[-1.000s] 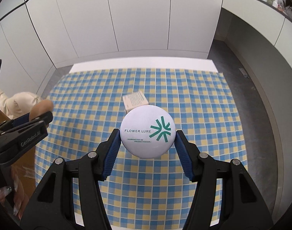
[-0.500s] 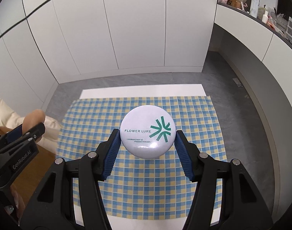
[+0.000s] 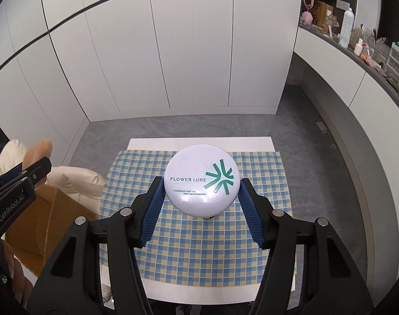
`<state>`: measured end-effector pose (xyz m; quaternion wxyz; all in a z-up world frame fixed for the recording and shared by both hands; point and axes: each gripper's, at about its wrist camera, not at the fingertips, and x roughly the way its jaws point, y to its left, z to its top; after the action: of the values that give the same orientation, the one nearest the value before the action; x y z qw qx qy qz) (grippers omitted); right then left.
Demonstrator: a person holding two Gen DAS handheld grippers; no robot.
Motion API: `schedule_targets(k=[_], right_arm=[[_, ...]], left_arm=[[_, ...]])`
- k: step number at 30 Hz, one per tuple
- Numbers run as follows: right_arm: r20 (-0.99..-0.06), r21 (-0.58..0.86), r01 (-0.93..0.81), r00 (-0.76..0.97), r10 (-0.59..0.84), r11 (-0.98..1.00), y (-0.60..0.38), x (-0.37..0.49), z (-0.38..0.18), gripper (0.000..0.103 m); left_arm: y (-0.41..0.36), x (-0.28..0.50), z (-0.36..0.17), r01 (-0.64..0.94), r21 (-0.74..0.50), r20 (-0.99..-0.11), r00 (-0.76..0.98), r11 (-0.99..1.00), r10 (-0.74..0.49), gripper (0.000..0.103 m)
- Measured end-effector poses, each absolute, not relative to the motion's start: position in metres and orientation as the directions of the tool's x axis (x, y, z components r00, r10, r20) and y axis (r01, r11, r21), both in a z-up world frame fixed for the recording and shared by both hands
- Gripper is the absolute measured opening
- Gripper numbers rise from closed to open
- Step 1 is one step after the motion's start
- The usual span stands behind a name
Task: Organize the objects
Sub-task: 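Lift the tan puff with the left gripper while the right gripper lifts the white compact, then carry the puff with the left gripper while the right gripper carries the compact toward the box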
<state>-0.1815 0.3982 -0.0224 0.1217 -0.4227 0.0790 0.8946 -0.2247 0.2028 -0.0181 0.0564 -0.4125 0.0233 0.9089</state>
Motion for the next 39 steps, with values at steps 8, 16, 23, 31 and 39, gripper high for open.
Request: schedule_targets(k=[8, 16, 23, 31, 39], right_arm=[[-0.730, 0.013, -0.243, -0.665, 0.157, -0.970, 0.379, -0.157, 0.030, 0.060], [-0.681, -0.006, -0.202, -0.716, 0.152, -0.979, 0.358, -0.131, 0.071, 0.060], [-0.656, -0.017, -0.185, -0.740, 0.150, -0.983, 0.347, -0.112, 0.092, 0.060], [-0.653, -0.014, -0.183, -0.743, 0.148, -0.983, 0.346, -0.105, 0.097, 0.060], [-0.662, -0.010, -0.184, -0.735, 0.145, -0.983, 0.349, -0.099, 0.094, 0.060]], left_arm=[[0.203, -0.201, 0.026, -0.131, 0.033, -0.716, -0.694, -0.991, 0.068, 0.053], [0.206, -0.177, 0.068, -0.144, 0.047, -0.678, -0.732, -0.988, 0.074, 0.053], [0.208, -0.160, 0.094, -0.158, 0.042, -0.658, -0.747, -0.987, 0.092, 0.053], [0.212, -0.151, 0.103, -0.171, 0.054, -0.651, -0.753, -0.984, 0.095, 0.053], [0.207, -0.139, 0.101, -0.188, 0.041, -0.663, -0.739, -0.981, 0.114, 0.053]])
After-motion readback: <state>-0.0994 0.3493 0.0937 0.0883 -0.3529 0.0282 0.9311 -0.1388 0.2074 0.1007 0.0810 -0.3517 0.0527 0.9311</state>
